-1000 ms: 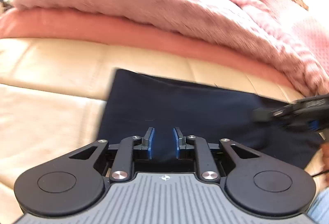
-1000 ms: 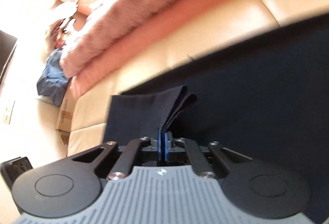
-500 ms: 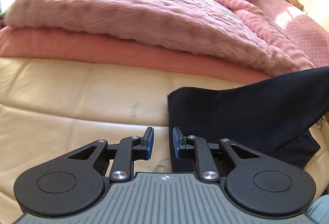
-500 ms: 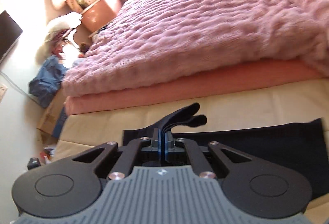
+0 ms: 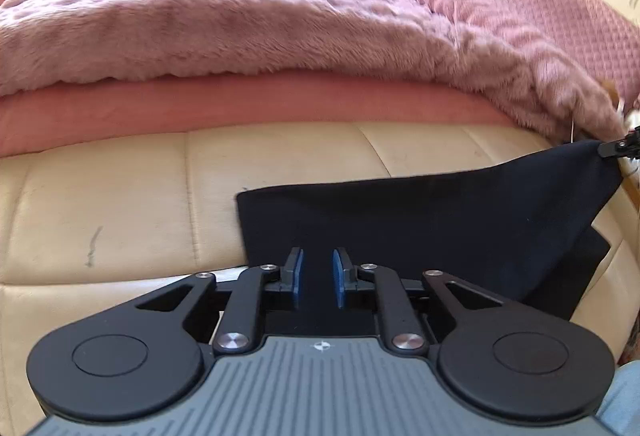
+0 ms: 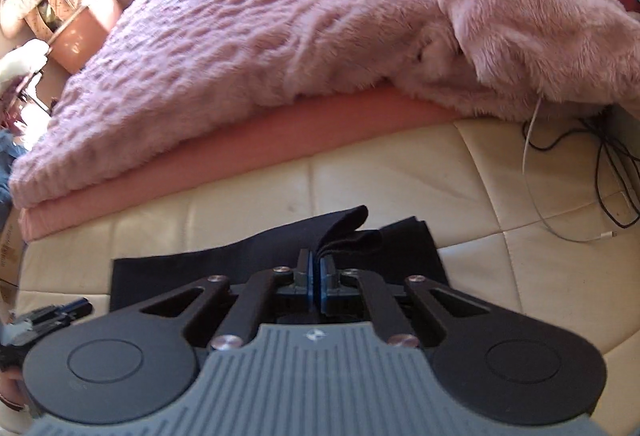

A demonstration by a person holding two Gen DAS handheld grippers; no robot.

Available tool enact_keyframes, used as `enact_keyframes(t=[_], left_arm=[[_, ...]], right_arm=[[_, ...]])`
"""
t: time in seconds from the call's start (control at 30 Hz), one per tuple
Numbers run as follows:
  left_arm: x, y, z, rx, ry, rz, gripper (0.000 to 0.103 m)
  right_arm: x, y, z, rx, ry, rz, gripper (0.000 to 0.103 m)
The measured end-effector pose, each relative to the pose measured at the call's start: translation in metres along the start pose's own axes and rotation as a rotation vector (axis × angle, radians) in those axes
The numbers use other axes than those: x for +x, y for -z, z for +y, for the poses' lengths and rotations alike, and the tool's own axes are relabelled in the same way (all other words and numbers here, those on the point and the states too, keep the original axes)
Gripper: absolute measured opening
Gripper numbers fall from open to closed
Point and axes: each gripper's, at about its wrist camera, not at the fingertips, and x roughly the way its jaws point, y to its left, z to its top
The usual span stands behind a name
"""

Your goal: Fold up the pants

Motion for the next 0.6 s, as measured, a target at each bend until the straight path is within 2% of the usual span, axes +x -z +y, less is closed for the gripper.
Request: enact_keyframes(t=[0.23, 0.37, 0.43, 0.5, 0.6], left_arm=[[0.031, 0.012, 0.002, 0.014, -0.045, 0.080, 0.015], [0.031, 0.018, 0.006, 0.000, -0.039, 0.075, 0.015], [0.031, 0.018, 0.008, -0.004, -0.037, 0.075, 0.015], [0.031, 0.019, 0.009, -0.009, -0.036, 0.072, 0.015], [0.030, 0.021, 0.011, -0.014, -0.031, 0.066, 0.015]], right_arm=[[0.083, 0.021, -0.040, 0.019, 0.079, 0.087, 0.000], [0.102, 0.036, -0.050, 0.047, 0.079, 0.094, 0.000], [0.095, 0.036, -0.044, 0.032, 0.088, 0.082, 0.000], [0.076, 0.035, -0.031, 0.013, 0.085, 0.034, 0.000], [0.023, 0.035, -0.007, -0.029, -0.035, -0.159, 0.000]])
